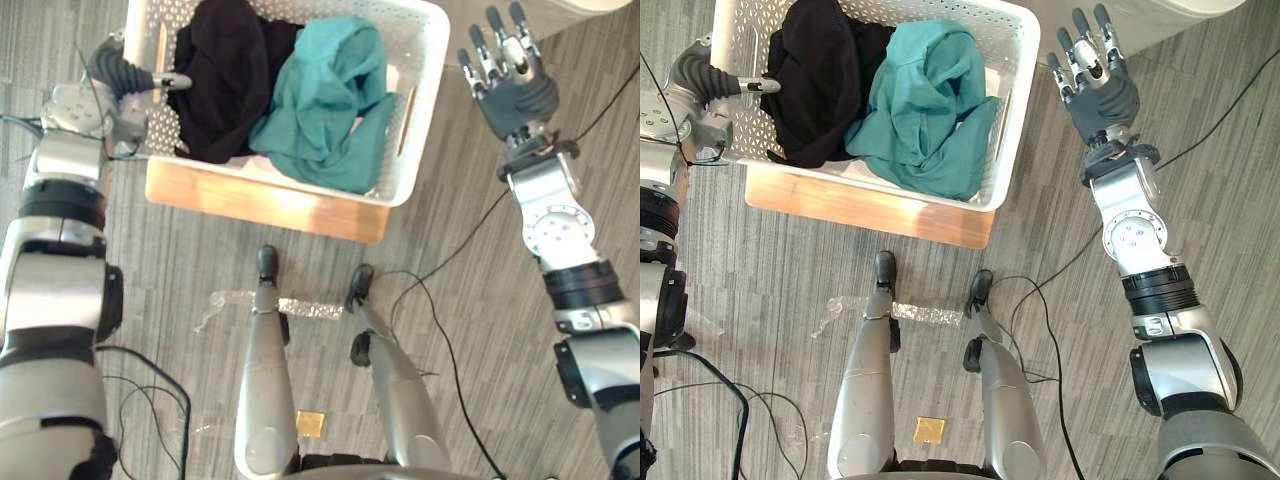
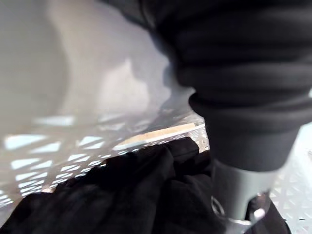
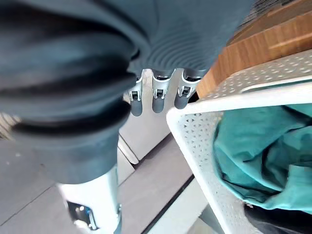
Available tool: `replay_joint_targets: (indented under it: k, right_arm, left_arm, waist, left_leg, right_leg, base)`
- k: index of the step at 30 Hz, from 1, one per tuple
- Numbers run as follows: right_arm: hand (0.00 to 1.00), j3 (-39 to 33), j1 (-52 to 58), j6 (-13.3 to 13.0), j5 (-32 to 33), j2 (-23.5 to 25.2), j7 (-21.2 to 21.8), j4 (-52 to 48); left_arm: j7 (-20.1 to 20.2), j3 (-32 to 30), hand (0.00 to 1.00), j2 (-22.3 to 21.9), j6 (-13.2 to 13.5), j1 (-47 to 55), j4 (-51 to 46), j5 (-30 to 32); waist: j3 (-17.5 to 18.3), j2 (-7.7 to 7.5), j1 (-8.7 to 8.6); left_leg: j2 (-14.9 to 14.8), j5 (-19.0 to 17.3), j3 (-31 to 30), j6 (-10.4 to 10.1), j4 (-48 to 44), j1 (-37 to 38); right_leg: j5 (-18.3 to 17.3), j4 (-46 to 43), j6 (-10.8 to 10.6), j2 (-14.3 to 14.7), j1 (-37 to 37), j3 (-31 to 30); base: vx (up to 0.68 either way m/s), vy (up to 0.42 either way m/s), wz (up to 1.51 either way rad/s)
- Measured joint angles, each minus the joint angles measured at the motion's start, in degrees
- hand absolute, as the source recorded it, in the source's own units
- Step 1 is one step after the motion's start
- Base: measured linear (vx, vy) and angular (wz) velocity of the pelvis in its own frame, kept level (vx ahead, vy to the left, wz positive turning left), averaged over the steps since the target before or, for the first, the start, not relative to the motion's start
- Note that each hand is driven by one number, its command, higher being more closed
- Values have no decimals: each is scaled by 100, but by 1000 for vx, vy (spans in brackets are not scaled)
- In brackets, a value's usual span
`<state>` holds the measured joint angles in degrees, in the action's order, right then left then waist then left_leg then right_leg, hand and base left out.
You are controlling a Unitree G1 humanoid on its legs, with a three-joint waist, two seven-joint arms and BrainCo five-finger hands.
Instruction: Pick up the laundry basket with both hands and put the clothes into the washing machine.
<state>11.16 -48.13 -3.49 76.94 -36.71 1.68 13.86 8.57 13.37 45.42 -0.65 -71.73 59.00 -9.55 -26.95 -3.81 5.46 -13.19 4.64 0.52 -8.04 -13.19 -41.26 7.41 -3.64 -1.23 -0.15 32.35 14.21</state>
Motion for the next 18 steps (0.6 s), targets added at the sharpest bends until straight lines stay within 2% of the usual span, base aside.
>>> replay_joint_targets:
  k: [3,7,10,15,18]
  right_arm:
    - [0,311,25,93,-69,-26,79,12]
    - [0,596,17,358,-390,-189,216,223]
    - [0,793,-152,444,-758,-304,236,795]
    - [0,1481,-281,942,-1353,-330,226,1771]
    - [0,1460,-341,971,-1501,-205,221,2082]
  left_arm:
    - [-3,13,0,34,43,61,-21,-3]
    - [-13,261,0,75,124,70,-23,-111]
    - [-27,512,0,156,142,78,-25,-227]
    - [-11,872,0,260,201,74,-53,-428]
    - [-17,901,0,267,216,76,-49,-575]
  waist:
    - [0,0,-6]
    - [0,0,4]
    - [1,1,3]
    - [3,4,48]
    - [8,13,91]
  left_leg:
    - [-4,-2,-4,0,-31,-19]
    - [-26,-6,-31,-1,-86,-69]
    - [-45,-7,-29,2,-95,-86]
    - [-114,-4,-33,-1,-91,-101]
    - [-119,-2,-33,-1,-87,-115]
  right_leg:
    - [0,0,0,2,0,-2]
    - [0,0,0,24,0,4]
    - [0,0,0,37,1,6]
    - [0,13,0,102,3,12]
    - [2,44,1,112,6,15]
  base:
    - [0,0,0]
    - [0,0,0]
    - [0,0,0]
    - [32,-22,-1]
    - [53,-23,-1]
